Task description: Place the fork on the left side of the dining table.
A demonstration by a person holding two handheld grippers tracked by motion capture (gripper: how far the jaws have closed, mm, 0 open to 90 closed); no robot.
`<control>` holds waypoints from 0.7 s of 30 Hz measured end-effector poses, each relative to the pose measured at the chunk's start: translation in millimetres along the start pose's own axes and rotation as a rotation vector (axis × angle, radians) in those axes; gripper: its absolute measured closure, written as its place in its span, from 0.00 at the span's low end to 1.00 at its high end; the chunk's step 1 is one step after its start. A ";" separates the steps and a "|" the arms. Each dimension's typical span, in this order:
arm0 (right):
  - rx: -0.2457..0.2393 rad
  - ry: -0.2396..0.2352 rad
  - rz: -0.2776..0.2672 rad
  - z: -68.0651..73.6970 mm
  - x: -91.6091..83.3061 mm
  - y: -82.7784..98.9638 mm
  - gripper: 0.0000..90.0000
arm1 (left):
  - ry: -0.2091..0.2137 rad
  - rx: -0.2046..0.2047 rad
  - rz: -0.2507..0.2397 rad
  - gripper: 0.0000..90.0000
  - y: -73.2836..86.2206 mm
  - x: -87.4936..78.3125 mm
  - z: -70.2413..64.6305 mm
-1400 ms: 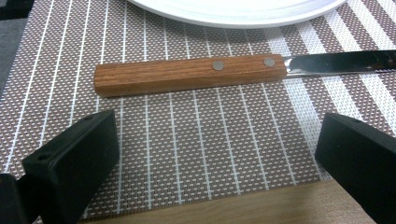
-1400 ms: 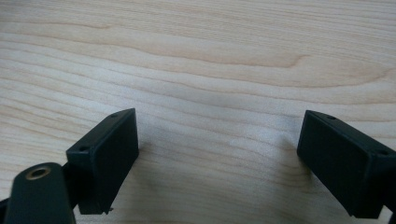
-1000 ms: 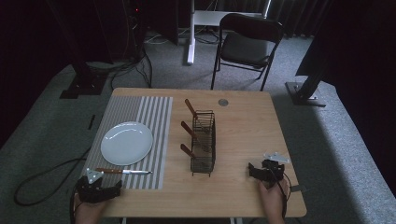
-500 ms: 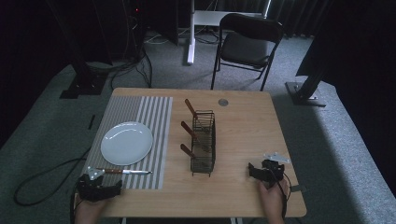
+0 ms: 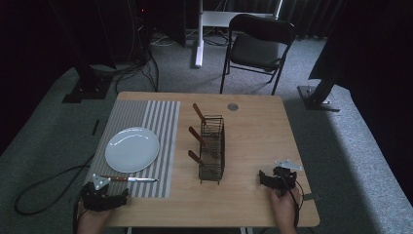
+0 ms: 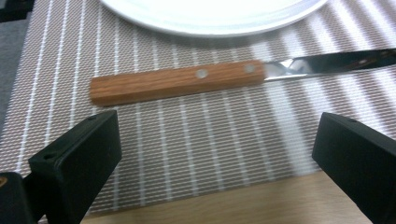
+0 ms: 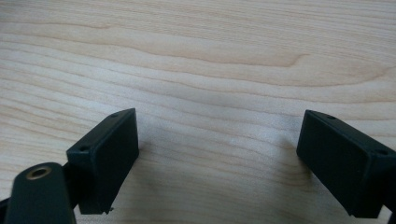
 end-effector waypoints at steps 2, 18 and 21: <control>-0.001 0.000 0.000 0.0 0.0 0.0 0.14 | 0.008 0.004 -0.003 0.02 -1.7 -2.0 -5.7; -0.001 0.000 0.000 0.0 0.0 0.0 0.14 | 0.201 -0.010 -0.022 0.04 -20.8 -14.1 -48.5; -0.001 0.000 0.000 -0.1 0.0 0.0 0.14 | 0.206 0.022 -0.032 0.04 -26.2 -17.0 -57.8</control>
Point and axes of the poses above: each handheld gripper's, and its own axes: x roughly forward along the jaws, y roughly out of its underside, z roughly to its left, the point moved 6 cm from there along x, roughly forward along the jaws, and after that the axes turned 5 degrees about -z, right-handed, at the moved point
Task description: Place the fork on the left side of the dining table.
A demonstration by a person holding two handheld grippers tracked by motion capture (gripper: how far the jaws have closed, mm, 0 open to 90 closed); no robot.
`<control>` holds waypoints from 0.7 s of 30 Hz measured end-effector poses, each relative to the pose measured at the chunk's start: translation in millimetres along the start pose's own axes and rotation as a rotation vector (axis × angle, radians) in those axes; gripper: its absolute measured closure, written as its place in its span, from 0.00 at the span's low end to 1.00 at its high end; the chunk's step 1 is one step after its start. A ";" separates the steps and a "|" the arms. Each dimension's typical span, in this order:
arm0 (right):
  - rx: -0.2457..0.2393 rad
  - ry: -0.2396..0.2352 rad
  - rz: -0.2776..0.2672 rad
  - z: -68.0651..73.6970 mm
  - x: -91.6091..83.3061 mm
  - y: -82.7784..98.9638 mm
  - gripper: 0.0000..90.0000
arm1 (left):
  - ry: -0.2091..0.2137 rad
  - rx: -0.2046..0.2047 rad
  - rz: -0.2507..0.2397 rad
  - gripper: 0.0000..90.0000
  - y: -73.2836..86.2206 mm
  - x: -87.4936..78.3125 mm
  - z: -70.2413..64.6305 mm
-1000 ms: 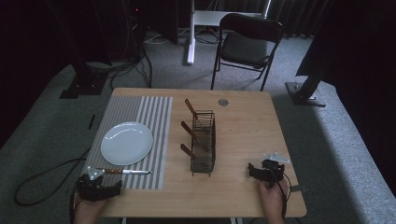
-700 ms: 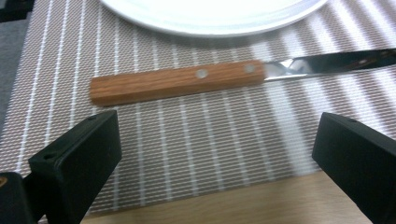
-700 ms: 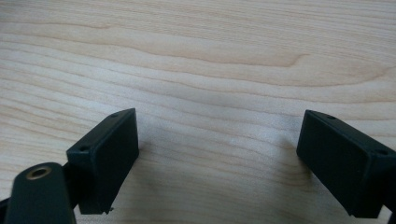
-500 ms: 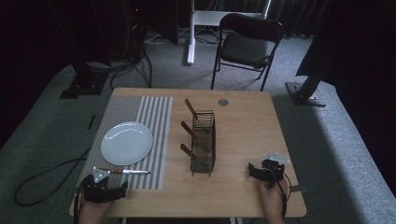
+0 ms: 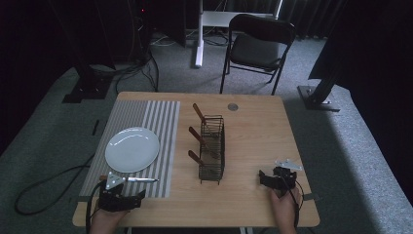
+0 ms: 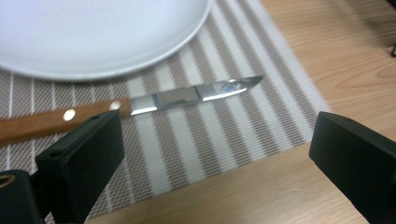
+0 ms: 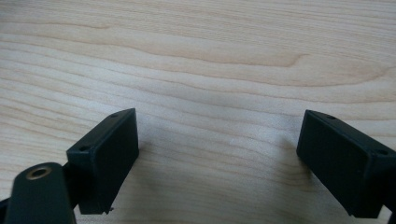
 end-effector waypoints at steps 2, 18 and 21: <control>0.000 0.000 0.000 0.0 0.0 0.0 0.14 | 0.024 0.003 -0.001 0.04 -2.6 0.0 -6.7; 0.000 0.000 0.000 0.0 0.0 0.0 0.14 | 0.112 0.044 -0.045 0.04 -31.7 -3.1 -41.4; 0.000 0.000 0.000 0.0 0.0 0.0 0.14 | 0.129 0.063 -0.048 0.04 -37.5 -3.9 -48.5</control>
Point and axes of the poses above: each handheld gripper's, and its own axes: x roughly forward along the jaws, y roughly out of its underside, z roughly to its left, the point moved 6 cm from there along x, roughly forward along the jaws, and after that the axes turned 5 degrees about -z, right-handed, at the moved point
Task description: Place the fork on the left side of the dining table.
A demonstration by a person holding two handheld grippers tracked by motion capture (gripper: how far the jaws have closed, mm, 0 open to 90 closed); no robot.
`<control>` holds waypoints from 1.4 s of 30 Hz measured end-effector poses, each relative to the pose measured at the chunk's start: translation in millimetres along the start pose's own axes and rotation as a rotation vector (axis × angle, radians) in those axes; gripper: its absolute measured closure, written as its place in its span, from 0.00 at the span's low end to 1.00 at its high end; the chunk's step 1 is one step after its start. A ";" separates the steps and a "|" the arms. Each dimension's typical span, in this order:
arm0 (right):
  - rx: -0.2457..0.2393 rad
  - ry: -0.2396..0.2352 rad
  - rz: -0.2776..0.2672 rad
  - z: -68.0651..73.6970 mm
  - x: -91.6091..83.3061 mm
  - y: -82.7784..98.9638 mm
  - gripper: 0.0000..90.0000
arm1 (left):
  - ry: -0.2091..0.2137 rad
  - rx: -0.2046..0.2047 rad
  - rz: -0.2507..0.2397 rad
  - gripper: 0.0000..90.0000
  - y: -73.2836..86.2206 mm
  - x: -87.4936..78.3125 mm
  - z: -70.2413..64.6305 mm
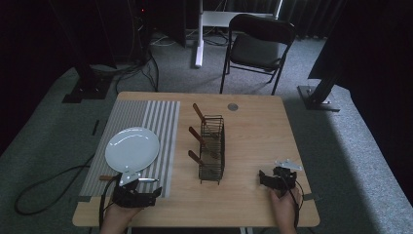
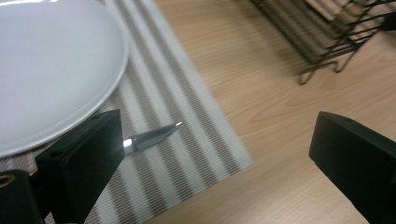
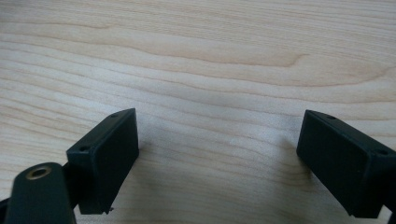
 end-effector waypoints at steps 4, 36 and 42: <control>-0.002 0.000 0.000 -0.1 0.0 0.0 0.14 | 0.014 0.031 -0.002 0.04 -8.3 3.2 -8.2; -0.001 0.000 -0.001 -0.1 0.1 0.0 0.14 | 0.151 0.083 -0.084 0.04 -70.2 20.0 -65.0; -0.001 0.000 -0.001 -0.2 0.1 0.0 0.14 | 0.175 0.091 -0.103 0.04 -83.1 20.3 -74.2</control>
Point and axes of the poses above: each handheld gripper's, and its own axes: x roughly forward along the jaws, y roughly out of its underside, z roughly to its left, the point moved 6 cm from there along x, roughly forward along the jaws, and after that the axes turned 5 degrees about -z, right-handed, at the moved point
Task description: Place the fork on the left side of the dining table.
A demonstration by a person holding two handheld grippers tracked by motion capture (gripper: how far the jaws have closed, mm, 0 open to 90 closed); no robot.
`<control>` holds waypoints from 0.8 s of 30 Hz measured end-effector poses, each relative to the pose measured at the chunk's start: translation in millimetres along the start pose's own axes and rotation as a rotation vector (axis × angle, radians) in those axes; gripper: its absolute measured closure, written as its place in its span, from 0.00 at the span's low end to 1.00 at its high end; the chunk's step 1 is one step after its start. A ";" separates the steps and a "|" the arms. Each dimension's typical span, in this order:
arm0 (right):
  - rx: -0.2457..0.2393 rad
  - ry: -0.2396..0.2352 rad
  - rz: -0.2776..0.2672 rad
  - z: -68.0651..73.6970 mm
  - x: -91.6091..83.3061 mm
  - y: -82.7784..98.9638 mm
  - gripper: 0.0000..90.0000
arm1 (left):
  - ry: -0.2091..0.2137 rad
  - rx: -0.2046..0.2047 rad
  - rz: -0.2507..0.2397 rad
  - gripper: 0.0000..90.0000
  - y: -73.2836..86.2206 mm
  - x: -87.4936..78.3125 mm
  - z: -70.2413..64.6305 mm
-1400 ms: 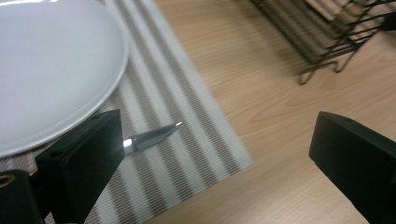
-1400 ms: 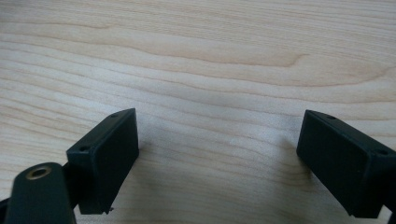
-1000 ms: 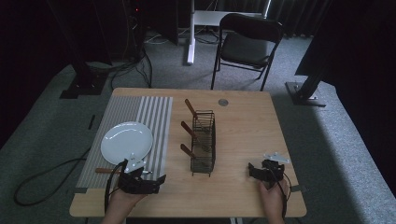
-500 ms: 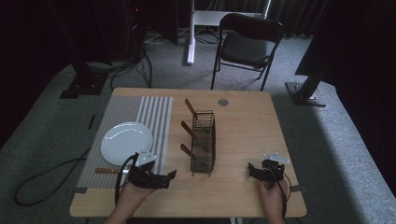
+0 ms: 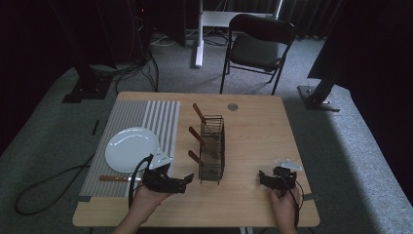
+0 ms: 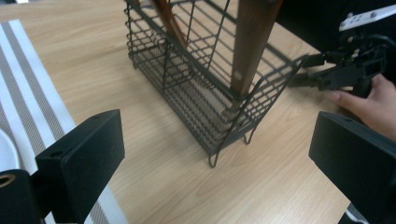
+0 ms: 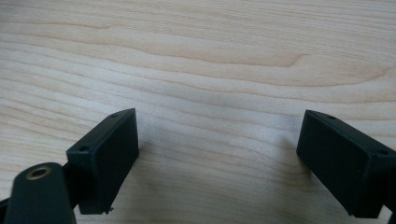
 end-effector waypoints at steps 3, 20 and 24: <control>0.000 0.000 0.000 0.0 0.0 0.0 0.14 | 0.018 0.006 0.004 0.04 -5.5 2.4 -5.3; -0.001 0.000 0.000 0.0 0.0 0.0 0.14 | 0.089 -0.046 -0.023 0.55 -18.8 22.8 -10.0; -0.001 0.000 0.000 -0.1 0.0 0.0 0.14 | 0.115 -0.056 -0.011 0.64 -17.1 31.3 -9.4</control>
Point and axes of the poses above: each handheld gripper's, and its own axes: x roughly forward along the jaws, y roughly out of its underside, z roughly to its left, the point moved 6 cm from there along x, roughly forward along the jaws, and after that the axes turned 5 degrees about -z, right-handed, at the moved point
